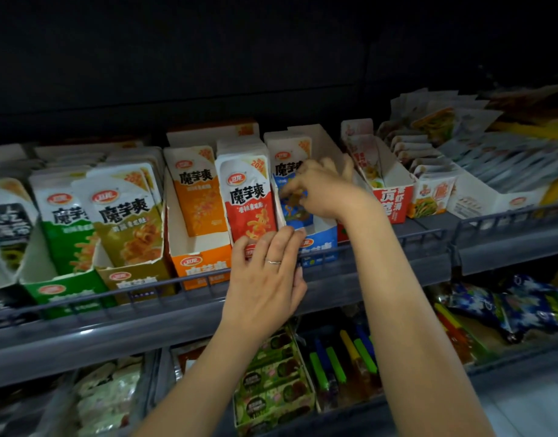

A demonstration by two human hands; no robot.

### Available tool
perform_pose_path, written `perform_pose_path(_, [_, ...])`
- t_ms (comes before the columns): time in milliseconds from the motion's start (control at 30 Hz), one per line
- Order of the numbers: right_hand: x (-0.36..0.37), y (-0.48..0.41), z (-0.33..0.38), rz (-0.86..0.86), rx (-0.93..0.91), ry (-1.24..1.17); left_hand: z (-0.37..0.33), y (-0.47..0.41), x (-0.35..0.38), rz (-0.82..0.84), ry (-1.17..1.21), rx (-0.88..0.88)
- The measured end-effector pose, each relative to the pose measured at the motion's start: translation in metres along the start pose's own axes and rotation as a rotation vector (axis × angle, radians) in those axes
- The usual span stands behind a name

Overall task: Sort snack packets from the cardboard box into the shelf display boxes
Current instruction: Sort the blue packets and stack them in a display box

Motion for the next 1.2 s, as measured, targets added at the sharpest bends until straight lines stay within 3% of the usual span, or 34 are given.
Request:
perform_pose_path(133, [0.005,0.004,-0.002,0.098,0.008,0.026,0.000,0.000,0.000,0.004,-0.007,0.004])
perform_pose_path(400, [-0.004,0.012,-0.007,0.009,0.000,0.002,-0.001,0.001,0.001,0.031,-0.051,0.007])
perform_pose_path(467, [-0.008,0.020,-0.009,-0.107,-0.002,-0.085,-0.001,-0.001,-0.002,0.055,-0.051,-0.002])
perform_pose_path(600, [-0.004,0.056,0.006,-0.444,-0.015,-0.828,0.000,-0.005,-0.012,0.155,-0.027,-0.014])
perform_pose_path(633, [0.001,0.070,0.010,-0.523,0.011,-0.889,0.001,-0.005,-0.016,0.179,-0.019,-0.005])
perform_pose_path(733, [0.022,0.120,0.023,-0.781,0.006,-0.660,0.003,0.001,-0.036,0.200,0.078,0.034])
perform_pose_path(833, [0.050,0.167,0.034,-0.829,-0.010,-0.604,0.009,0.021,-0.072,0.140,0.231,0.044])
perform_pose_path(900, [0.073,0.195,0.041,-0.766,-0.042,-0.576,0.013,0.050,-0.096,0.223,0.334,0.067])
perform_pose_path(1033, [0.132,0.248,0.060,-0.470,-0.171,-0.486,0.014,0.137,-0.128,0.648,0.403,0.066])
perform_pose_path(1200, [0.226,0.300,0.093,0.323,-0.296,-0.322,0.010,0.255,-0.152,1.052,0.446,-0.043])
Point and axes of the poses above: each hand's wrist, its own y-axis away from the middle knuckle, its own x-axis out of the palm, z = x × y, the point moved 3 cm from there along -y, towards the middle knuckle, and after that the axes turned 2 degrees about -x, right-handed, at the moved point
